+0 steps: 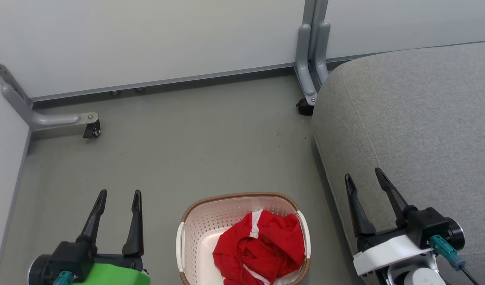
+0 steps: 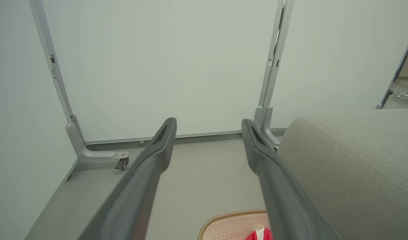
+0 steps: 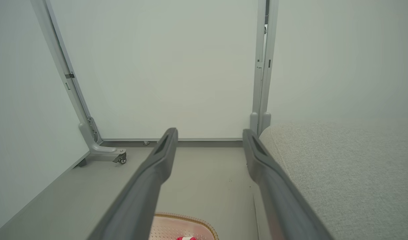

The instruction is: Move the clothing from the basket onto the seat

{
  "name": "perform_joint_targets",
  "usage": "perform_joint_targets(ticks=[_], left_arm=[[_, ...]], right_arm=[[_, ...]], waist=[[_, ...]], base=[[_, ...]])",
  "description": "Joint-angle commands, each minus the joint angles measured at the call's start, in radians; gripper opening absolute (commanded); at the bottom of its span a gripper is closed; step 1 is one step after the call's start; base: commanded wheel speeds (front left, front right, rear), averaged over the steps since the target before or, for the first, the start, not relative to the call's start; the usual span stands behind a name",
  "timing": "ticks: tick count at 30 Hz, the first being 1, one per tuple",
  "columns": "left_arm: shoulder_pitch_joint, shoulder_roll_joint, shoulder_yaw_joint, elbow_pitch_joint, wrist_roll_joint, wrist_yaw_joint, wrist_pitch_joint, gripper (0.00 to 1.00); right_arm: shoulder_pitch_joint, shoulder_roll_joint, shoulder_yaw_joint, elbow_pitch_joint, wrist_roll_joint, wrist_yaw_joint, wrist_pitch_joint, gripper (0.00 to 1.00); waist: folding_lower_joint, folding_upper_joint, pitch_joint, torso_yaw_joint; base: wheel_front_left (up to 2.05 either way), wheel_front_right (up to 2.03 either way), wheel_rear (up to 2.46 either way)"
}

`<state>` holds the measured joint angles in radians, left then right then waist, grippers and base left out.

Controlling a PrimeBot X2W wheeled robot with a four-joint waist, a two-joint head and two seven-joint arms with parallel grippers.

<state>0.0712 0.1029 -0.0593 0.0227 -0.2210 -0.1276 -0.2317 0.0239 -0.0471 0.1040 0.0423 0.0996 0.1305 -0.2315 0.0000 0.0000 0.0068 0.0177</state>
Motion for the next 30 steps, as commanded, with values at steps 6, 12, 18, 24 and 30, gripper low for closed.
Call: perform_joint_targets(ticks=[6,12,18,24,30], left_arm=[[0.018,0.01,-0.01,-0.012,0.06,-0.005,-0.018,1.0],[0.023,0.015,-0.022,-0.017,0.099,-0.005,-0.028,1.0],[0.029,0.022,-0.026,-0.015,0.122,-0.005,-0.034,1.0],[0.031,0.022,-0.027,-0.011,0.121,-0.005,-0.034,1.0],[0.034,0.022,-0.03,-0.009,0.112,-0.005,-0.034,1.0]], right_arm=[[0.014,-0.005,0.003,-0.017,-0.063,0.0,-0.018,1.0],[0.018,-0.005,0.005,-0.021,-0.1,0.0,-0.029,1.0],[0.019,-0.005,0.006,-0.024,-0.122,0.0,-0.034,1.0],[0.021,-0.005,0.006,-0.021,-0.115,0.0,-0.035,1.0],[0.021,-0.005,0.01,-0.018,-0.114,0.0,-0.034,1.0]], waist=[[0.0,0.0,0.0,0.001],[0.0,0.0,0.001,0.004],[0.0,0.0,0.001,0.009],[0.0,0.0,0.0,0.014],[0.0,0.0,-0.001,0.015]], base=[[0.0,0.0,0.0],[0.0,0.0,0.0],[0.0,0.0,0.0],[0.0,0.0,0.0],[0.0,0.0,0.0]])
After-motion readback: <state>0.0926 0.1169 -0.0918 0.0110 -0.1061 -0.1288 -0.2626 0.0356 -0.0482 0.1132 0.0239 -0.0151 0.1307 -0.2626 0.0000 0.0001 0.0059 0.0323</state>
